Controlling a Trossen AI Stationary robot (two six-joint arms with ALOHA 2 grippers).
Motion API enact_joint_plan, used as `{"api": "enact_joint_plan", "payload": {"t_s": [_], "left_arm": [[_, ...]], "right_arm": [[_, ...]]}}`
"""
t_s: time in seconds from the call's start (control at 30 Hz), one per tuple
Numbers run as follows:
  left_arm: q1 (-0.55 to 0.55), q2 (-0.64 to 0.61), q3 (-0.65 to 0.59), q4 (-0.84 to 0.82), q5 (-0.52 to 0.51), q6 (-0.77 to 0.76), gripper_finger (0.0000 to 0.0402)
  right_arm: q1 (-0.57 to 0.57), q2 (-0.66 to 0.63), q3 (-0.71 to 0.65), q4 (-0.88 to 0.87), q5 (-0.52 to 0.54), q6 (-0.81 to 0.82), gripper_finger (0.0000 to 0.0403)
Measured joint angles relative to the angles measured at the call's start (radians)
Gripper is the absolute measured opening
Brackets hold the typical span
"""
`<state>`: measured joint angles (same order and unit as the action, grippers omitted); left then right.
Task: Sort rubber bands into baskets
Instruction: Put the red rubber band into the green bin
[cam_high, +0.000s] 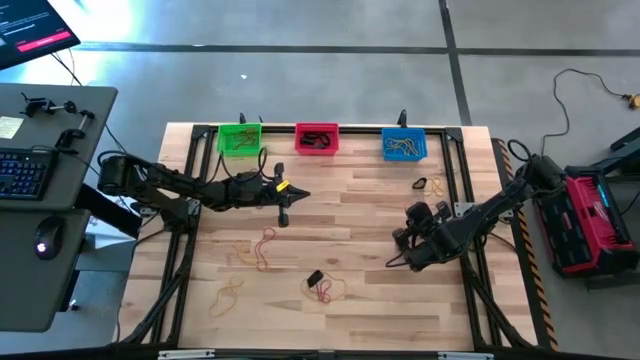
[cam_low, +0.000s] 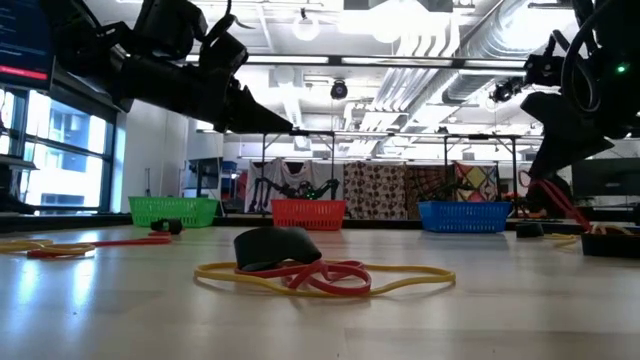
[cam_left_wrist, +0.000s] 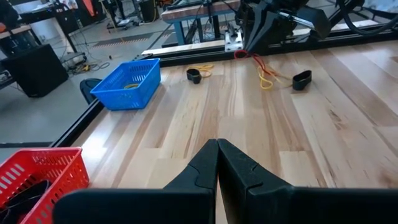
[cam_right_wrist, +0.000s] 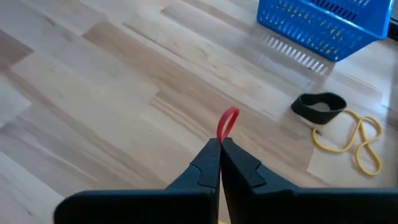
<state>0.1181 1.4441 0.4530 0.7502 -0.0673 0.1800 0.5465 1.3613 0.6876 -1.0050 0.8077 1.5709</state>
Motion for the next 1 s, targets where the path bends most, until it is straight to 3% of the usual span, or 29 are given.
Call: {"api": "enact_joint_plan", "payload": {"t_s": [0.37,0.67,1.0], "left_arm": [[0.0,0.0,0.0,0.001,0.004,-0.022,0.0],[0.0,0.0,0.0,0.003,0.015,-0.057,0.0],[0.0,0.0,0.0,0.003,0.015,-0.125,0.0]], "right_arm": [[0.0,0.0,0.001,0.0,0.034,-0.013,0.0],[-0.003,-0.004,0.097,0.0,0.108,-0.212,0.0],[-0.061,-0.004,0.117,0.053,0.182,-0.287,0.0]]}}
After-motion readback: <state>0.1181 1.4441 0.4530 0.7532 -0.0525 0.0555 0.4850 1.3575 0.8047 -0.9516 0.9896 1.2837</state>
